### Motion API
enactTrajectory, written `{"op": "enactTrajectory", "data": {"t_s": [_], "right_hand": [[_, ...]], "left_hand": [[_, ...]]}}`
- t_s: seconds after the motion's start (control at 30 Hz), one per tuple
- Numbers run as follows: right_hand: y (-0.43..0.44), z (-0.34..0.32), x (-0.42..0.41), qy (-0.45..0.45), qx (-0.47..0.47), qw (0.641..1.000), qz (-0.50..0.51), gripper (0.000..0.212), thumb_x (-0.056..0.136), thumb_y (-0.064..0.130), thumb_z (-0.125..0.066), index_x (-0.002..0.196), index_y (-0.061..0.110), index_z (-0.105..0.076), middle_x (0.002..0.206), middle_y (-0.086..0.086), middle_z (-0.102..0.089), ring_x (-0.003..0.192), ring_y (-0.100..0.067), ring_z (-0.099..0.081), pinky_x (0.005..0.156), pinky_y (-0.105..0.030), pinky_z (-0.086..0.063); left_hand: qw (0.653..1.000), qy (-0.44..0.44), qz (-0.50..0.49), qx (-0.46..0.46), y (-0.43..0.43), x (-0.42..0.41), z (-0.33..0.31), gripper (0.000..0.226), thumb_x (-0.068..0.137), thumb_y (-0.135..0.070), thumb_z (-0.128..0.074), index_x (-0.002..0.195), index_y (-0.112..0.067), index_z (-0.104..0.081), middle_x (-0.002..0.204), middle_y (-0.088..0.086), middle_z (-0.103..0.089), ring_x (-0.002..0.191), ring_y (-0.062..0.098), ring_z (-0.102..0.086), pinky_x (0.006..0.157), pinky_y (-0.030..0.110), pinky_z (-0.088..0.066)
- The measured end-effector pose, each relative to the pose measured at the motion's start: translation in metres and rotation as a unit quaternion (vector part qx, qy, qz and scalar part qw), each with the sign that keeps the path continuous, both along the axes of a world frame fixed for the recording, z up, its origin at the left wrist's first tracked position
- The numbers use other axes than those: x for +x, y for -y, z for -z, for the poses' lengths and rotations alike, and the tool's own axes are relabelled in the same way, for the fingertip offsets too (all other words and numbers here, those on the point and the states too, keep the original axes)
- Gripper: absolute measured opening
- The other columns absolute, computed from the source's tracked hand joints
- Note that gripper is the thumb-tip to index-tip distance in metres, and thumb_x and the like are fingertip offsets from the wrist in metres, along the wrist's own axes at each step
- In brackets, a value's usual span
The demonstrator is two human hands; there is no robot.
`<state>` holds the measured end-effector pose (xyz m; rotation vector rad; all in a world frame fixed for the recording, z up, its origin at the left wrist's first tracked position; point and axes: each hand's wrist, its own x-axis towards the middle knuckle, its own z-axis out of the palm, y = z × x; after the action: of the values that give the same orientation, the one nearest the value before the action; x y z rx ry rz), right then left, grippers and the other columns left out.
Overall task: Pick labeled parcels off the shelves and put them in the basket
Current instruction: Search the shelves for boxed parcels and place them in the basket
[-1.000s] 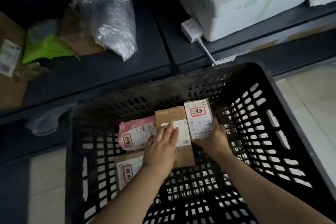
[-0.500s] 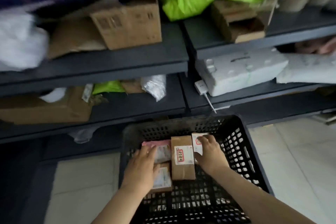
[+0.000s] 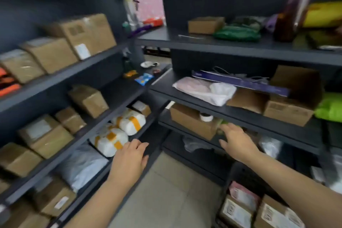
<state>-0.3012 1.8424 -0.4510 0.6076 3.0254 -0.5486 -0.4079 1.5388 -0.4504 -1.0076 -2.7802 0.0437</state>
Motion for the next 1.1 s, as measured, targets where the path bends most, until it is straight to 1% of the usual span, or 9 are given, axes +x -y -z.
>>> {"op": "enactTrajectory", "data": {"t_s": [0.13,0.33,0.43,0.5,0.6,0.7,0.8,0.97,1.1], "right_hand": [[0.098,-0.067,-0.046,-0.041,0.033,0.992,-0.112,0.048,0.094,0.023,-0.048,0.141,0.019,-0.036,0.136,-0.004,-0.042,0.123,-0.025,-0.042,0.098,-0.036,-0.040],[0.283,-0.149,-0.086,-0.131,0.044,0.963,-0.230,0.047,0.095,0.024,-0.049,0.140,0.023,-0.037,0.138,0.000,-0.042,0.124,-0.022,-0.043,0.094,-0.033,-0.043],[0.379,-0.175,-0.091,-0.146,0.031,0.948,-0.282,0.044,0.095,0.025,-0.050,0.137,0.022,-0.039,0.134,0.000,-0.043,0.117,-0.021,-0.046,0.085,-0.030,-0.046],[0.436,-0.188,-0.090,-0.160,0.020,0.936,-0.313,0.045,0.095,0.023,-0.050,0.138,0.025,-0.037,0.133,0.002,-0.043,0.115,-0.019,-0.047,0.080,-0.026,-0.045],[0.509,-0.205,-0.086,-0.181,0.019,0.917,-0.356,0.049,0.094,0.023,-0.053,0.140,0.025,-0.037,0.136,0.002,-0.044,0.123,-0.019,-0.044,0.092,-0.029,-0.043],[0.569,-0.221,-0.081,-0.199,0.016,0.899,-0.390,0.048,0.093,0.026,-0.054,0.138,0.023,-0.040,0.135,0.000,-0.046,0.124,-0.020,-0.044,0.096,-0.029,-0.040],[0.619,-0.233,-0.077,-0.217,-0.001,0.881,-0.420,0.049,0.092,0.027,-0.056,0.138,0.024,-0.040,0.135,0.001,-0.047,0.124,-0.018,-0.045,0.097,-0.028,-0.041],[0.682,-0.236,-0.084,-0.222,-0.028,0.858,-0.463,0.052,0.092,0.025,-0.057,0.140,0.027,-0.037,0.140,0.005,-0.043,0.128,-0.014,-0.041,0.101,-0.027,-0.040],[0.717,-0.233,-0.108,-0.214,-0.040,0.845,-0.489,0.051,0.092,0.024,-0.055,0.140,0.022,-0.038,0.135,0.001,-0.045,0.123,-0.018,-0.043,0.100,-0.029,-0.041]], "left_hand": [[0.993,-0.043,-0.112,0.015,0.125,0.007,-0.056,0.039,0.057,-0.025,-0.088,0.092,-0.018,-0.072,0.080,0.000,-0.062,0.068,0.025,-0.061,0.048,0.033,-0.051],[0.964,-0.107,-0.244,0.013,0.299,0.049,-0.141,0.029,0.069,-0.035,-0.077,0.093,-0.022,-0.068,0.089,-0.002,-0.061,0.079,0.023,-0.059,0.056,0.034,-0.048],[0.947,-0.147,-0.284,0.026,0.385,0.073,-0.172,0.033,0.075,-0.035,-0.072,0.106,-0.024,-0.068,0.097,-0.004,-0.062,0.087,0.022,-0.060,0.062,0.034,-0.048],[0.935,-0.171,-0.308,0.046,0.435,0.091,-0.188,0.037,0.082,-0.037,-0.065,0.118,-0.026,-0.062,0.108,-0.005,-0.060,0.099,0.022,-0.058,0.073,0.036,-0.047],[0.918,-0.193,-0.341,0.061,0.495,0.118,-0.204,0.043,0.092,-0.041,-0.050,0.133,-0.028,-0.048,0.123,-0.006,-0.052,0.115,0.018,-0.048,0.087,0.032,-0.041],[0.901,-0.229,-0.358,0.085,0.543,0.139,-0.214,0.041,0.091,-0.041,-0.053,0.130,-0.026,-0.053,0.118,-0.006,-0.055,0.110,0.018,-0.050,0.084,0.032,-0.043],[0.891,-0.229,-0.386,0.071,0.582,0.153,-0.218,0.040,0.087,-0.041,-0.059,0.124,-0.025,-0.059,0.111,-0.005,-0.060,0.104,0.019,-0.055,0.078,0.033,-0.046],[0.878,-0.218,-0.426,0.034,0.626,0.153,-0.219,0.040,0.068,-0.036,-0.080,0.103,-0.020,-0.071,0.088,-0.004,-0.063,0.080,0.021,-0.063,0.059,0.032,-0.051],[0.873,-0.232,-0.427,0.032,0.646,0.135,-0.216,0.041,0.065,-0.033,-0.082,0.101,-0.019,-0.070,0.087,-0.002,-0.064,0.077,0.022,-0.063,0.057,0.033,-0.052]]}}
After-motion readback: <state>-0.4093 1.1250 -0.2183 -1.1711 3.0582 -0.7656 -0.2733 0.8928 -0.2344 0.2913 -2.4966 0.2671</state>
